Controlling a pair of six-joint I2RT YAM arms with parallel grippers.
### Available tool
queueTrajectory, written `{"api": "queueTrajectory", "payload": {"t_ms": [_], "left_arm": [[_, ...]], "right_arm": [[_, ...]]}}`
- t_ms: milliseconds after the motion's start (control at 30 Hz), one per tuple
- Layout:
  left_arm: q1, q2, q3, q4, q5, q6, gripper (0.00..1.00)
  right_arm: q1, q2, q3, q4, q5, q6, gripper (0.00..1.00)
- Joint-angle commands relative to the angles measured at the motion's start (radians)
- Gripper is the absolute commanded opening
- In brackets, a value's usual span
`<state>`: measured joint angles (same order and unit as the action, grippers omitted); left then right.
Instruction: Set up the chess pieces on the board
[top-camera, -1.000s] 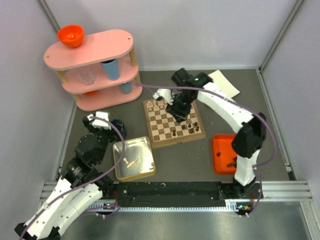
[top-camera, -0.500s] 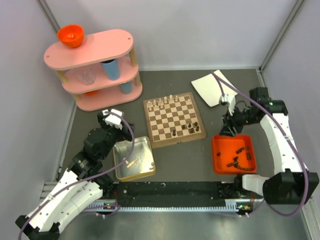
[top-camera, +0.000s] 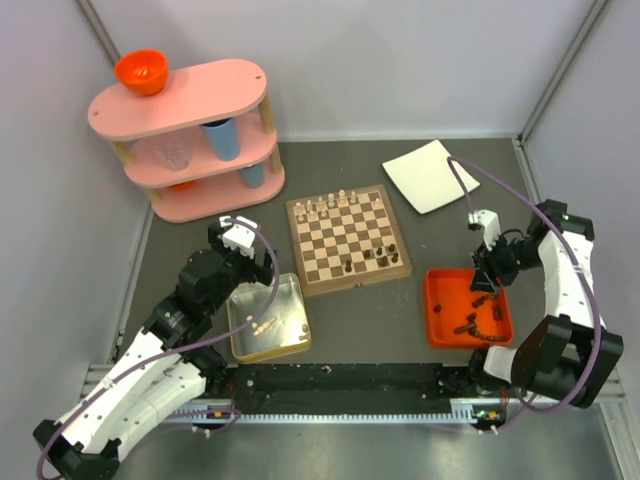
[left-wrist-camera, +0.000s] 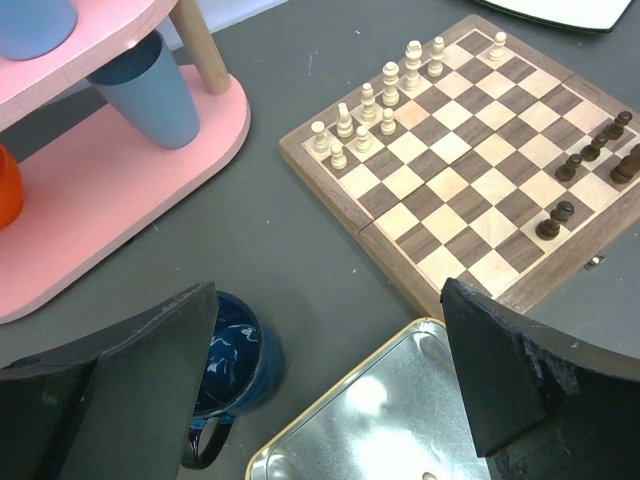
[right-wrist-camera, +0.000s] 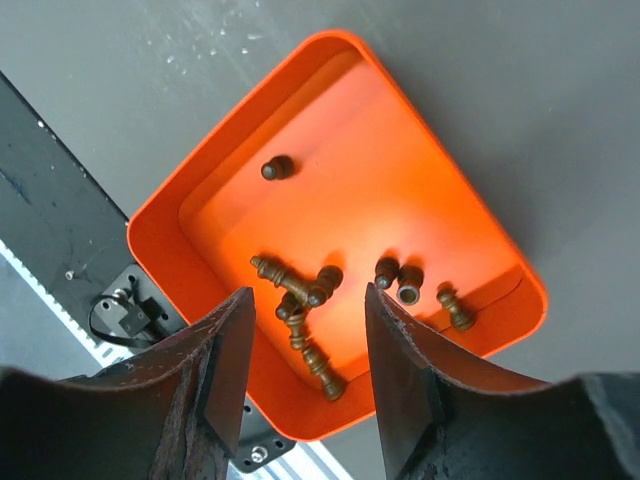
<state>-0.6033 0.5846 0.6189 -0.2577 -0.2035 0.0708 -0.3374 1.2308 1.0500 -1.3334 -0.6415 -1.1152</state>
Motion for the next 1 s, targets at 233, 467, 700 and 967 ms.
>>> {"api": "queueTrajectory", "payload": {"t_ms": [233,467,700,967], "left_arm": [[0.005,-0.008,0.036,0.037,0.053,0.001,0.99],[0.005,-0.008,0.033,0.035,0.05,-0.002,0.99],[0.005,-0.005,0.031,0.034,0.052,0.0,0.99],[0.005,-0.009,0.033,0.032,0.056,-0.002,0.99]], "right_arm": [[0.133,0.021,-0.174,0.089,0.272,0.143,0.44],[0.196,0.033,-0.24,0.177,0.344,0.19,0.42],[0.201,0.036,-0.254,0.214,0.359,0.207,0.4],[0.204,0.03,-0.236,0.223,0.345,0.226,0.38]]}}
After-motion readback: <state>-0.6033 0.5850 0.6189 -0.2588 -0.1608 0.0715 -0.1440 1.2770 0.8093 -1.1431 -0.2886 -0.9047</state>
